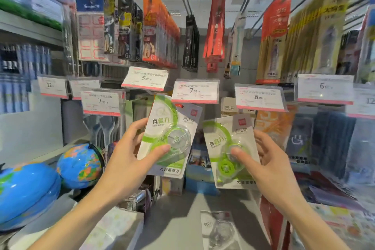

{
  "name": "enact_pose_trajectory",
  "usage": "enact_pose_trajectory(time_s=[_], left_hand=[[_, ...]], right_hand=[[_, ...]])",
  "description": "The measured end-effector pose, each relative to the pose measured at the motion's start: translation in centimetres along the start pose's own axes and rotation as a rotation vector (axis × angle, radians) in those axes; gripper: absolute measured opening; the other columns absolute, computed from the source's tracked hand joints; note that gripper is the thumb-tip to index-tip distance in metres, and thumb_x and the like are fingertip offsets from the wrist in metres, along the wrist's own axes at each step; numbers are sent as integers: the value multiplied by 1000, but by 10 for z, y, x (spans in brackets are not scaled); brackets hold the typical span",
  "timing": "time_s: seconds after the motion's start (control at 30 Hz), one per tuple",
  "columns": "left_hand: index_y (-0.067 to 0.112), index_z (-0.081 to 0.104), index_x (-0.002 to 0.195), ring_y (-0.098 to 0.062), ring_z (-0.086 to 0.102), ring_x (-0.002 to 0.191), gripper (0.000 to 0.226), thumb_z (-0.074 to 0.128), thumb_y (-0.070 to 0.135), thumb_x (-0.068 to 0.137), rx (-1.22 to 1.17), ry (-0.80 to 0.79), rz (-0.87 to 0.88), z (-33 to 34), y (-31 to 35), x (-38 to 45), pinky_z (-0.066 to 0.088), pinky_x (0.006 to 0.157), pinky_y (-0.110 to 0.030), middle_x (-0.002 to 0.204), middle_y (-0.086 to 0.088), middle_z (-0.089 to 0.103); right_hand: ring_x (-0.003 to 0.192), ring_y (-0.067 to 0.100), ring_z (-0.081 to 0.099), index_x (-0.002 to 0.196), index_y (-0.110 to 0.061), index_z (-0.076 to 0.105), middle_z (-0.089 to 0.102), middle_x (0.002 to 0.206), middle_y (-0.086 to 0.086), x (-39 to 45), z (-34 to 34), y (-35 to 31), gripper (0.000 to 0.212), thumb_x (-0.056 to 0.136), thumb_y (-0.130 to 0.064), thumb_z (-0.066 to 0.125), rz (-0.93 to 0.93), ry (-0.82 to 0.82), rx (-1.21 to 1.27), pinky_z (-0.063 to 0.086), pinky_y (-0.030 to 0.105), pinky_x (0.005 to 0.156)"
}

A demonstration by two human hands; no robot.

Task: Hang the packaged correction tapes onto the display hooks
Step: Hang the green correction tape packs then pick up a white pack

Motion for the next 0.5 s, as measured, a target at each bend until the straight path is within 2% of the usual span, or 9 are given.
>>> enact_pose_trajectory(time_s=[0.07, 0.2, 0.27, 0.33, 0.4, 0.47, 0.5], left_hand=[[41, 54, 127, -5, 68, 116, 57, 84, 34, 79, 18, 5, 33, -5, 5, 3, 55, 96, -36, 124, 15, 72], [44, 53, 123, -5, 69, 114, 55, 80, 30, 77, 20, 15, 71, -12, 12, 8, 55, 96, -35, 123, 12, 73], [41, 54, 123, -6, 70, 113, 55, 77, 28, 75, 14, 9, 76, -14, 13, 10, 57, 96, -35, 122, 10, 74], [38, 53, 125, -7, 72, 110, 56, 77, 27, 75, 4, 15, 77, -17, 13, 11, 58, 96, -36, 120, 10, 75], [39, 53, 125, -7, 72, 108, 57, 77, 28, 75, 0, 31, 81, -21, 15, 12, 57, 95, -37, 117, 13, 76], [39, 53, 124, -6, 73, 107, 56, 77, 29, 74, 8, 39, 83, -22, 18, 13, 57, 94, -36, 114, 16, 76], [38, 53, 125, -6, 73, 106, 57, 77, 29, 73, 7, 45, 83, -23, 19, 13, 57, 95, -38, 114, 16, 77]], right_hand=[[98, 0, 74, 116, -32, 66, 78, 108, -16, 3, 7, 3, 33, 89, -17, 78, 3, -2, 0, 59, 18, 81], [90, -2, 74, 105, -32, 65, 79, 100, -11, 15, 22, 1, 23, 90, -21, 78, 2, 19, -17, 56, 14, 70], [86, -3, 73, 104, -28, 64, 78, 99, -7, 24, 29, -2, 21, 88, -29, 78, 2, 43, -19, 54, 14, 66], [90, -1, 73, 111, -27, 64, 76, 107, -7, 33, 37, -4, 31, 86, -39, 78, 19, 41, -28, 56, 18, 71], [96, 3, 74, 110, -33, 65, 77, 108, -9, 42, 44, -4, 30, 85, -42, 78, 30, 33, -2, 61, 29, 82], [92, 3, 76, 99, -41, 66, 80, 99, -12, 48, 49, -5, 18, 87, -35, 78, 18, 25, 14, 62, 37, 86], [90, 2, 76, 97, -43, 65, 80, 95, -14, 50, 50, -6, 20, 88, -31, 78, 7, 28, 23, 63, 37, 86]])
Point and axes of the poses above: each hand's wrist, its own x-axis towards the middle knuckle, its own z-axis out of the palm, y = z × x, the point moved 10 cm from there along x, towards the middle knuckle
